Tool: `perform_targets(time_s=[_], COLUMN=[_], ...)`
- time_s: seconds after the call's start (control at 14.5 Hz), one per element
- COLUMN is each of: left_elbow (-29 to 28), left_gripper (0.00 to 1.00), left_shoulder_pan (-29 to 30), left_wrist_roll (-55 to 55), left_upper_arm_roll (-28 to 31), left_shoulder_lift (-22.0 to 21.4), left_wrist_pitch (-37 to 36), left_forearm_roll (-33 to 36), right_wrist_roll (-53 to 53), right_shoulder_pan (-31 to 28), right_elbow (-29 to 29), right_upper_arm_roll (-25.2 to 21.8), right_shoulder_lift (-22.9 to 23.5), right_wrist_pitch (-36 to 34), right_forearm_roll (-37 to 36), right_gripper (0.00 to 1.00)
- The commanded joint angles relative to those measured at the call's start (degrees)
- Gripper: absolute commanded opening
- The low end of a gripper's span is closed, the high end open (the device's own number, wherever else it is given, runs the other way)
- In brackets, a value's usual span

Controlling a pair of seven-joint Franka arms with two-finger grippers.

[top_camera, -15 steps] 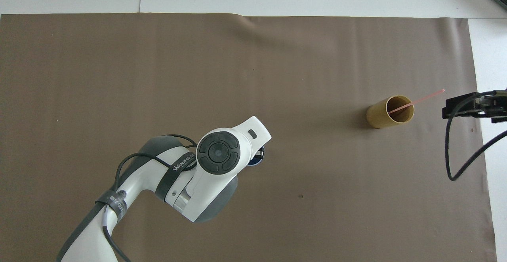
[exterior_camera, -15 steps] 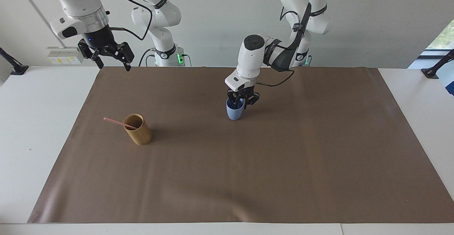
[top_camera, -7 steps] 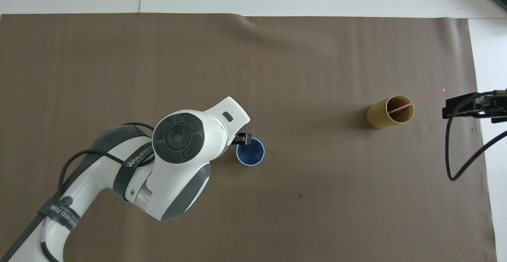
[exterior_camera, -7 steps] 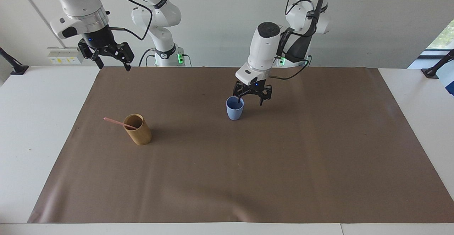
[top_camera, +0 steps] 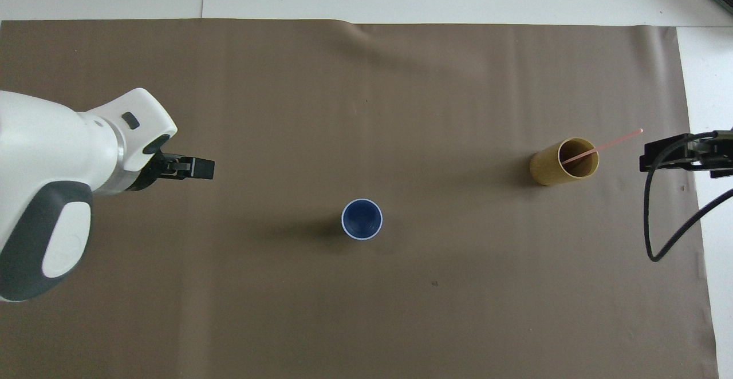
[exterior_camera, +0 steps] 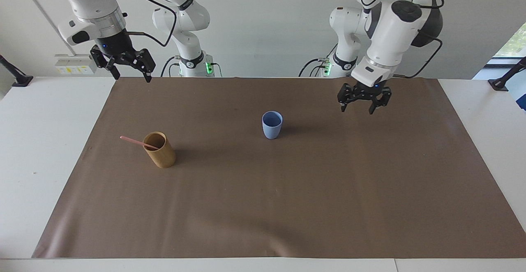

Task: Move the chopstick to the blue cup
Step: 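Release the cup with the left gripper while the right gripper reaches the chopstick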

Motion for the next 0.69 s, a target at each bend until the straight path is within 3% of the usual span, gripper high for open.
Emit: perform_targets(time_s=[0.0,0.34,0.48,0.62], left_elbow=[9.26,22.81,30.18,31.98], left_gripper=[1.00,1.00,1.00,1.00], left_shoulder_pan=[6.83,15.29,15.38,14.77], left_wrist_roll=[7.09,12.46,13.08,12.74], left_upper_arm_roll=[-0.91,-0.91,-0.82,-1.00], left_shoulder_lift=[1.49,4.12,7.02,7.91], left_wrist_pitch=[-8.97,-20.76,-26.56,-28.00], left_forearm_roll=[-0.07,-0.07,-0.07,0.01], right_wrist_roll=[-1.20,-1.73,-1.38,-0.15], right_shoulder_pan=[-0.84,-0.84,-0.84,-1.36], right_elbow=[-0.72,-1.59,-3.35,-6.06], right_upper_arm_roll=[0.45,0.45,0.45,0.36], right_shoulder_lift=[-0.51,-0.95,-0.42,0.89], right_wrist_pitch=[0.43,1.83,7.25,13.15], right_forearm_roll=[0.12,0.20,0.12,-0.23], right_gripper=[1.00,1.00,1.00,1.00])
